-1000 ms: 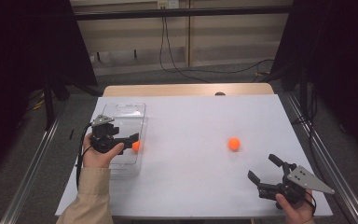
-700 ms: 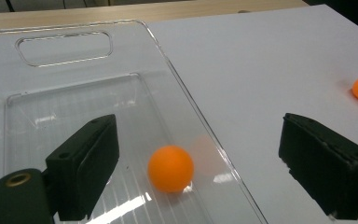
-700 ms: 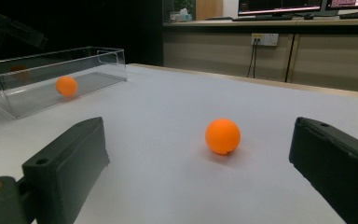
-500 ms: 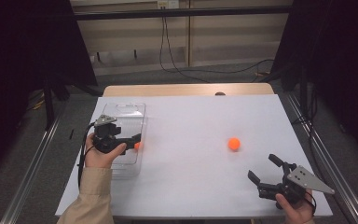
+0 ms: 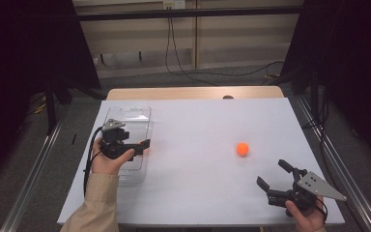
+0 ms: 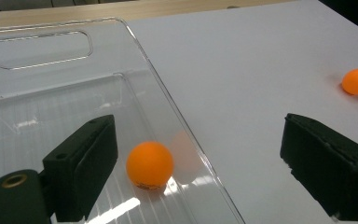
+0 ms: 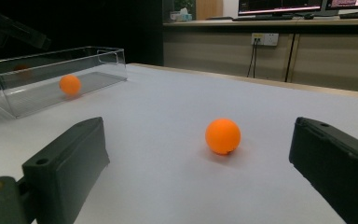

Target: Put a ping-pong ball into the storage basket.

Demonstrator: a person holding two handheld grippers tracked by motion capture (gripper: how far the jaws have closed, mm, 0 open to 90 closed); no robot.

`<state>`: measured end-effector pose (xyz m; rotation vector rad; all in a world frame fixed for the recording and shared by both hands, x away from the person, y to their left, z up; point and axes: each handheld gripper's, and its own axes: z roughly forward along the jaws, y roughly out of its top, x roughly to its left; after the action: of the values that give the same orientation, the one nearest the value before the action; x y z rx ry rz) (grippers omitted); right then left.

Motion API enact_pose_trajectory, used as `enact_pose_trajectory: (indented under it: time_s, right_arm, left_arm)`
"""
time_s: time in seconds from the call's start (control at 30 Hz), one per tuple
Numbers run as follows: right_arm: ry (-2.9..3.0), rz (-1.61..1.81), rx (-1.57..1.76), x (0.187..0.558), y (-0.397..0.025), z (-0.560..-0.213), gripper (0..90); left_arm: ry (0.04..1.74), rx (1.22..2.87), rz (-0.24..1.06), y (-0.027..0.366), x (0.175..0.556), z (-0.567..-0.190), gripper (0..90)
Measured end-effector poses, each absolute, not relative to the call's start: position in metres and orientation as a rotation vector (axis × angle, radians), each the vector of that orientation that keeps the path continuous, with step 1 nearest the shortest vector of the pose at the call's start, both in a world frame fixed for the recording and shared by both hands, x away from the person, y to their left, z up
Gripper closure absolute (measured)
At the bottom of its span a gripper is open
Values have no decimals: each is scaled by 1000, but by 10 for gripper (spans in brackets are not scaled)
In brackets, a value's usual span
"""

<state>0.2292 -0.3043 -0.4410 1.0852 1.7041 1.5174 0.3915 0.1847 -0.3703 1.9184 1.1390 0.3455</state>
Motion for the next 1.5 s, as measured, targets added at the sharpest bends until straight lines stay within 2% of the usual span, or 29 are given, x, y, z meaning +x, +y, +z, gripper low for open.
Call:
enact_pose_trajectory:
  time_s: [1.5]
  right_arm:
    - [1712,1518,1082,231,-303,-442,35]
  left_arm:
    - [1042,1953,283,154,386,-372,97]
